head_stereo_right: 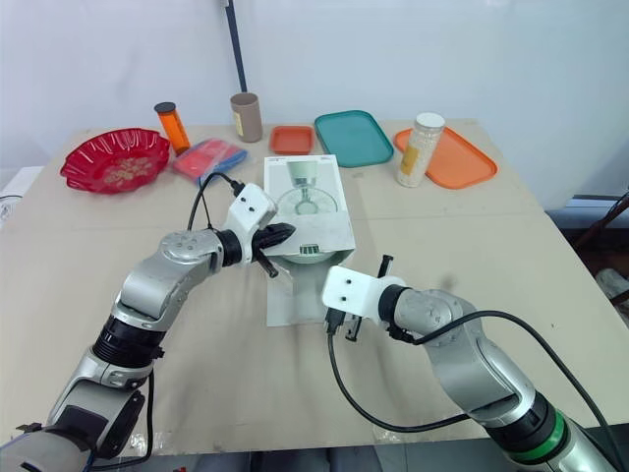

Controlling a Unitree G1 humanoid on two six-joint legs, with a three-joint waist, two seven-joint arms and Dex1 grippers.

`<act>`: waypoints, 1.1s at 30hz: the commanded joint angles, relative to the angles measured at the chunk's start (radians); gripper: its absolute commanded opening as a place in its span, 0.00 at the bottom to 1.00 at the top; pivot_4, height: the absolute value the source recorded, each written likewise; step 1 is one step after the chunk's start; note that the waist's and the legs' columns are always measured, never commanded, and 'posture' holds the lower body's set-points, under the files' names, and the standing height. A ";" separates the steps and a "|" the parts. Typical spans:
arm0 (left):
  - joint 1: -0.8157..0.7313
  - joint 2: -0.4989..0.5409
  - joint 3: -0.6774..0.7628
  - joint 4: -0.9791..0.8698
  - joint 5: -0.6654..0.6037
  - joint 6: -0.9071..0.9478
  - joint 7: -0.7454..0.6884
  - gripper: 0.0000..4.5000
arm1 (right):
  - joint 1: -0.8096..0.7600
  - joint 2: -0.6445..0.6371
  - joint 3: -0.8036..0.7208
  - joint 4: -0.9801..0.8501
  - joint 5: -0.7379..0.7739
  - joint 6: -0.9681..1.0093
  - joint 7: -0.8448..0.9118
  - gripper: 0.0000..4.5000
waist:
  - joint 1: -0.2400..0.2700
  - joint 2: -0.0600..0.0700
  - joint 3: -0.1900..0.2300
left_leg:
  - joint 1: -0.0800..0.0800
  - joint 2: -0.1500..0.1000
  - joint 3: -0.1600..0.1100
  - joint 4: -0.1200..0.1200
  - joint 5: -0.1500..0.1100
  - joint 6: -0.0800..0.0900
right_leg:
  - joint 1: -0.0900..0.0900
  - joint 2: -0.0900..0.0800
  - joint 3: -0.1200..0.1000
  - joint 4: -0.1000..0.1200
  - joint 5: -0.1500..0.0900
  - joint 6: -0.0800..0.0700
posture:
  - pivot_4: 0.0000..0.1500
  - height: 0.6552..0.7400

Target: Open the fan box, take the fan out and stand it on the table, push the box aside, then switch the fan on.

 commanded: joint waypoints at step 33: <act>0.016 -0.009 -0.007 -0.002 -0.001 -0.015 -0.006 0.00 | -0.025 0.027 -0.012 0.197 -0.160 -0.125 -0.117 0.01 | 0.000 0.000 0.000 | 0.000 0.000 0.000 0.000 0.000 0.000 | 0.000 0.000 0.000 0.000 0.000 0.000 | 1.00 0.83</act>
